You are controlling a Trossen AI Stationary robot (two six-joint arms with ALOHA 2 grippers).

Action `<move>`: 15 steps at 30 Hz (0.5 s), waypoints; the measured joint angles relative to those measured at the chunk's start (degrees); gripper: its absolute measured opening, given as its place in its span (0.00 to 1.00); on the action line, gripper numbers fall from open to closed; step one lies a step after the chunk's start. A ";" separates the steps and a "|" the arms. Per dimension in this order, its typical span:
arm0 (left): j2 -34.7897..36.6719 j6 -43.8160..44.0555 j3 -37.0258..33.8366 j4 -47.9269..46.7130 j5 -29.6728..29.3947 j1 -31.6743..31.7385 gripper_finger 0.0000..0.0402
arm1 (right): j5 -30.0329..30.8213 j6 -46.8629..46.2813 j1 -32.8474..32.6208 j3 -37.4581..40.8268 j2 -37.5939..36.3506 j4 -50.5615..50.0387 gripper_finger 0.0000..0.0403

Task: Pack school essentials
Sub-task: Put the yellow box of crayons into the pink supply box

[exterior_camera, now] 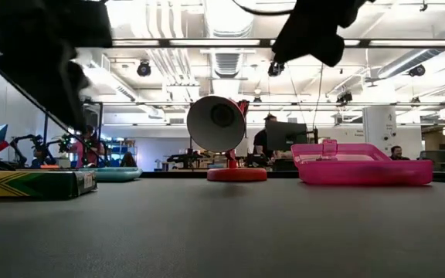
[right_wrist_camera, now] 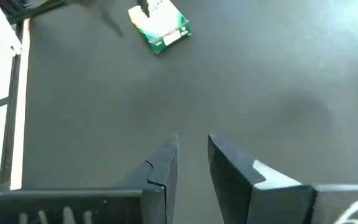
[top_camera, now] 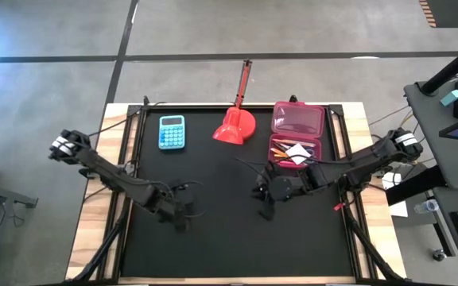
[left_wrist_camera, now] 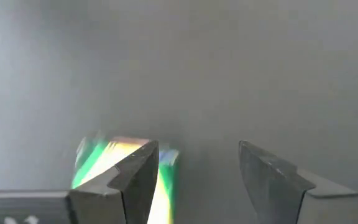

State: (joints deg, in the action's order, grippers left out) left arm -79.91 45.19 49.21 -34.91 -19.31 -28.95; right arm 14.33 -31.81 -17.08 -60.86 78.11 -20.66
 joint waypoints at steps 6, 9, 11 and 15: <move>3.14 13.81 -0.02 -17.31 0.56 -1.23 0.51 | 1.28 0.27 -1.87 0.38 0.00 0.10 0.18; 2.68 18.23 -0.07 -24.12 3.16 -1.22 0.51 | 1.29 -0.20 -2.53 1.12 0.00 -0.01 0.18; 1.91 19.77 -0.07 -28.02 4.60 -1.25 0.51 | 1.29 -0.85 -2.70 1.65 0.00 0.06 0.19; -0.15 22.22 -0.07 -32.28 6.19 -1.26 0.51 | 1.29 -1.70 -2.80 3.06 0.00 -0.13 0.19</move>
State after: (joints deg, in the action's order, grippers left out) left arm -80.06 67.41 49.15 -67.19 -13.12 -30.22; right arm 15.62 -33.51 -19.88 -57.81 78.11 -20.80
